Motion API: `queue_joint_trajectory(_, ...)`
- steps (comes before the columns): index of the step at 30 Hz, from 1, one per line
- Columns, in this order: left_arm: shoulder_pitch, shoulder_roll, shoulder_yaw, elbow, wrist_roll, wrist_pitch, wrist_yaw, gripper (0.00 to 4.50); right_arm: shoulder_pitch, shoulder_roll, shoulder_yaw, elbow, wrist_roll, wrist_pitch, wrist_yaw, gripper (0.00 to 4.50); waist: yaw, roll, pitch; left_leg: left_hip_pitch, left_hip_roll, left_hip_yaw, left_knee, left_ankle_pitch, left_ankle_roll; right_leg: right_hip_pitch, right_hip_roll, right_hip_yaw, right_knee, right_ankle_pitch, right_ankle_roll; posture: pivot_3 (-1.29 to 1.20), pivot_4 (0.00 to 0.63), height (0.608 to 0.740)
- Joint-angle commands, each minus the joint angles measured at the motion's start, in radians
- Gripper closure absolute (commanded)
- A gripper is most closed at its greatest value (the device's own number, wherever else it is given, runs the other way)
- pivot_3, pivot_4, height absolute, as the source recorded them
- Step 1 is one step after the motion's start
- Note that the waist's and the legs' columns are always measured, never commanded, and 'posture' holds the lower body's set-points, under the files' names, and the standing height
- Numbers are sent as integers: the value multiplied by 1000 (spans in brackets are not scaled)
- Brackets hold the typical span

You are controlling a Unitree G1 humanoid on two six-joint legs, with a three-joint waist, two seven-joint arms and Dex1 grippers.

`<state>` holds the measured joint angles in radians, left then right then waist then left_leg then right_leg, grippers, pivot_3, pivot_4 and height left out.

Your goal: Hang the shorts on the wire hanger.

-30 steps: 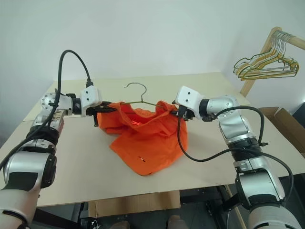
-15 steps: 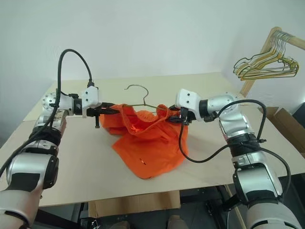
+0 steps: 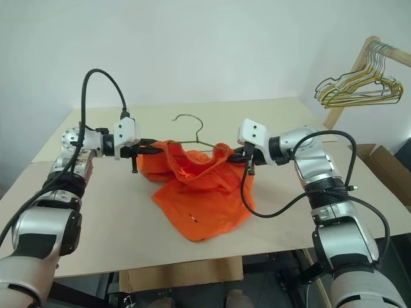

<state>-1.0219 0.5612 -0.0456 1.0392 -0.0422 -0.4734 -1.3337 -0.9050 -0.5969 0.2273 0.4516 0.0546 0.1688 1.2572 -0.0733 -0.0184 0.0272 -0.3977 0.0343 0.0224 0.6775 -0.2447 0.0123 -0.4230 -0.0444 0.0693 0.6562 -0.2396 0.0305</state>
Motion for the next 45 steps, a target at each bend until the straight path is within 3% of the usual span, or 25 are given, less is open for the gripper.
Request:
queue_joint_trajectory(1, -41, 15, 36, 14, -39, 19, -26, 3142, -3, -13, -33, -46, 15, 37, -17, 4500, 0, 0, 0, 0, 0, 0, 0, 0, 0, 0, 0, 0, 0, 0, 0, -45, 0, 740)
queue_joint_trajectory(11, -139, 101, 112, 63, -65, 1, 7, 14, 59, -71, -128, -123, 81, 257, -63, 4500, -1, 0, 0, -1, 0, 0, 0, 0, 0, 0, 0, 0, -1, 0, 0, -64, 0, 740)
queue_joint_trajectory(15, -153, 108, 172, 58, -96, 57, 102, 14, 137, -104, -195, -224, 121, 377, -122, 4500, 1, 0, 0, -1, 0, 0, 0, 0, 0, 0, 0, 0, -1, 0, 0, -75, 0, 740)
queue_joint_trajectory(21, -7, 89, 227, -142, -227, 208, 9, 14, 227, -135, -289, -388, 185, 665, -260, 4500, -7, 1, 0, 0, 0, 0, 0, 0, 0, 0, 0, 0, 0, 0, 0, -96, 0, 740)
queue_joint_trajectory(27, 184, 67, 224, -441, -305, 352, 17, 14, 255, -142, -390, -444, 183, 974, -476, 4500, -25, 1, 0, -1, 1, 0, 1, 0, 0, 0, 0, 0, 1, 0, 0, -106, 0, 740)
queue_joint_trajectory(33, 249, 32, 228, -614, -366, 460, 68, 14, 228, -97, -562, -441, 120, 1207, -751, 4500, -27, 1, 0, 0, 0, 0, 1, 0, 0, 1, -1, 0, 0, 0, 0, -128, 0, 740)
queue_joint_trajectory(40, 267, 12, 237, -695, -451, 549, 51, 14, 150, 37, -776, -484, -27, 1340, -1082, 4500, -59, 3, -2, 1, 0, 0, 0, 0, 0, 1, -1, 2, 1, 0, 0, -161, 0, 740)
queue_joint_trajectory(45, 276, -10, 263, -712, -536, 611, 42, 14, 121, 90, -758, -502, -131, 1298, -1265, 4500, -90, 4, -2, 2, 0, 0, 0, 0, 0, 1, -1, 2, 1, 0, 0, -170, 0, 740)
